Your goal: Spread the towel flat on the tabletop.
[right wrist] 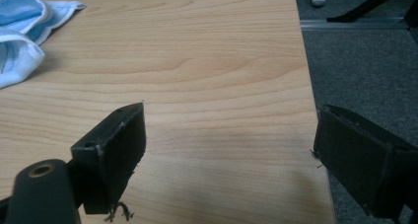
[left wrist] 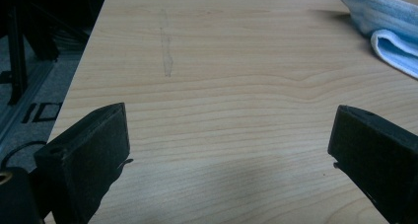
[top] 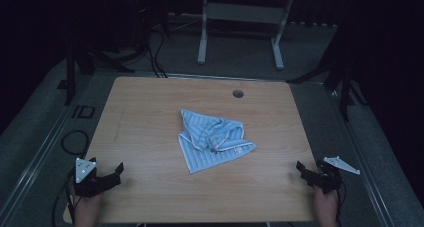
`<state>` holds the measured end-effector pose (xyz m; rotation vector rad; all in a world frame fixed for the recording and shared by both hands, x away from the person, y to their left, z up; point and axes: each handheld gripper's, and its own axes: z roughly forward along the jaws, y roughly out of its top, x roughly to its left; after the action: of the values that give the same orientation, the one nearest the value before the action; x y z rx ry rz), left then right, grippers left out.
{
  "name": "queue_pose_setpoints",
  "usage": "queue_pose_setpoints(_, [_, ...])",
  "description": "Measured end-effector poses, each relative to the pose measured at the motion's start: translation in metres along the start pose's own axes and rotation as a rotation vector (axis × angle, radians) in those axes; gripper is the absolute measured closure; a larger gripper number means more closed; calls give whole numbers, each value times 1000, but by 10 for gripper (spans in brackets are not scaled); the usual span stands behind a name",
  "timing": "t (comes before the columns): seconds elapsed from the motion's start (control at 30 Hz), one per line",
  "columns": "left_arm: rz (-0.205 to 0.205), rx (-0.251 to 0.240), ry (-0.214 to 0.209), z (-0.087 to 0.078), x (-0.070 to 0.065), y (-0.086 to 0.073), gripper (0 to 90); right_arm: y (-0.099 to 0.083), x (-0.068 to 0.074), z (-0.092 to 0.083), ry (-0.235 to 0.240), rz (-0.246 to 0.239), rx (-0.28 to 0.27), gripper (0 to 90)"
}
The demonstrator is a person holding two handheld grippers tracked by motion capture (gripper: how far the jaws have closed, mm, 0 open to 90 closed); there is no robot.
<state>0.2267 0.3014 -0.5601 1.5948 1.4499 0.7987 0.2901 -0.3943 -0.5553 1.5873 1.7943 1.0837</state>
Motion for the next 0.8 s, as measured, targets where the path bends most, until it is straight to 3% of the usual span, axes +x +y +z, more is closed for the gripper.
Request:
queue_pose_setpoints(0.17, [-20, 32, -36, 1, 3, 2, 22, 0, 1, 0, -5, -1, 0, 136])
queue_pose_setpoints(0.3, [-5, 107, -84, 7, 4, 2, 22, 1, 2, 2, 12, -31, 23, 140])
queue_pose_setpoints(0.4, [11, 137, -100, 9, 4, 4, 22, 1, 3, 3, 22, -47, 38, 138])
queue_pose_setpoints(0.47, [51, 221, -109, 10, 5, 8, 23, 2, 4, 4, 46, -67, 50, 135])
queue_pose_setpoints(0.5, [40, 257, -140, 11, 8, 11, 23, 2, 3, 5, 89, -73, 65, 132])
queue_pose_setpoints(0.6, [33, 301, -165, 11, 11, 15, 23, 4, 1, 5, 126, -72, 90, 133])
queue_pose_setpoints(0.67, [68, 342, -177, 9, 12, 20, 23, 7, 1, 6, 159, -79, 105, 137])
queue_pose_setpoints(0.8, [119, 445, -208, 7, 8, 27, 43, 15, 8, 7, 158, -172, 184, 155])
